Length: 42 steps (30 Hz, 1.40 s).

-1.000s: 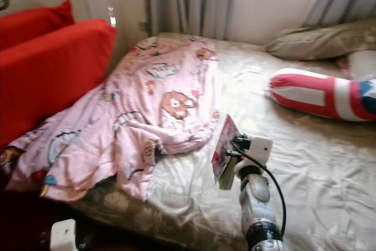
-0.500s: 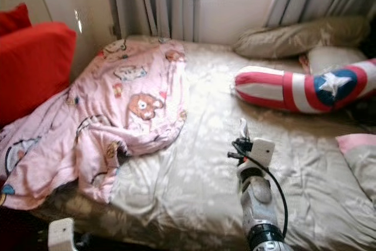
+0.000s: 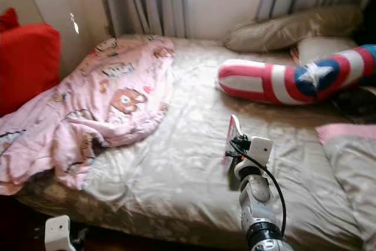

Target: Clean up the room

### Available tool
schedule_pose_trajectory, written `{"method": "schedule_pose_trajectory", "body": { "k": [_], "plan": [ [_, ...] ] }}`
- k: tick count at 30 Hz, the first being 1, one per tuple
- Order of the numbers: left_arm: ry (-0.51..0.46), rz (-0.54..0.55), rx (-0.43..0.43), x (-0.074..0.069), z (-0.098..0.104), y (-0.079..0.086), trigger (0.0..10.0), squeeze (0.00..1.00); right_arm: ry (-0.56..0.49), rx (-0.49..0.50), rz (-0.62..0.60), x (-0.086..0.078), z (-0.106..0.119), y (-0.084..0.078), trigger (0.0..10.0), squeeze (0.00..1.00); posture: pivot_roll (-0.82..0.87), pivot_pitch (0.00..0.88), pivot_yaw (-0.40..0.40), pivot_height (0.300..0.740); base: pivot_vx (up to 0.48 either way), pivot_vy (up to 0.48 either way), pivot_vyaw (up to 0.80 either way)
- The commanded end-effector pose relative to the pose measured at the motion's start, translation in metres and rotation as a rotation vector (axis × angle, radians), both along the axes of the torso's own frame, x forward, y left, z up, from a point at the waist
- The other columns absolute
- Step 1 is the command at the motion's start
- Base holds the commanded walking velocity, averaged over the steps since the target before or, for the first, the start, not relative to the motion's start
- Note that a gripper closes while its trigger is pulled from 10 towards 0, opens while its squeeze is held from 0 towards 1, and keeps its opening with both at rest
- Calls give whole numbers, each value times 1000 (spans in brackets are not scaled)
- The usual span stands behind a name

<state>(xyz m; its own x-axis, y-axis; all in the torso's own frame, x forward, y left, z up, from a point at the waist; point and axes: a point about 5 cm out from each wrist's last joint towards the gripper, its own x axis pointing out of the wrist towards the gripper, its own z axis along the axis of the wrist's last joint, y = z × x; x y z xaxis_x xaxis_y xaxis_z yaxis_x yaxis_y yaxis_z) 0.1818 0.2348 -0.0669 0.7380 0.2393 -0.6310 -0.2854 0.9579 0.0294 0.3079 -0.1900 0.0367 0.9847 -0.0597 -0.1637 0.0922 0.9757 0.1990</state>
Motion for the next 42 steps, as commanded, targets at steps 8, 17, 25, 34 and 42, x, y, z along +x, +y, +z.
{"method": "schedule_pose_trajectory", "body": {
  "k": [8,17,25,34,42],
  "plan": [
    [3,15,11,-2,1,8,10000,0,-64,2,13,8,13,6,10000,0,87,0,-22,711,0,-259,0],
    [2,5,11,-2,1,7,10000,0,-61,-1,8,8,12,4,10000,0,88,0,-25,711,0,-73,0],
    [2,19,2,-2,0,7,10000,0,-60,-4,8,9,13,3,10000,0,87,0,-27,711,0,-202,0],
    [-11,30,-8,-2,1,8,10000,0,-55,-6,11,9,12,3,10000,0,87,0,-29,711,0,0,0],
    [-7,36,-24,-4,0,7,10000,0,-53,-7,15,9,12,3,10000,0,88,0,-31,711,0,0,0]
  ]
}}
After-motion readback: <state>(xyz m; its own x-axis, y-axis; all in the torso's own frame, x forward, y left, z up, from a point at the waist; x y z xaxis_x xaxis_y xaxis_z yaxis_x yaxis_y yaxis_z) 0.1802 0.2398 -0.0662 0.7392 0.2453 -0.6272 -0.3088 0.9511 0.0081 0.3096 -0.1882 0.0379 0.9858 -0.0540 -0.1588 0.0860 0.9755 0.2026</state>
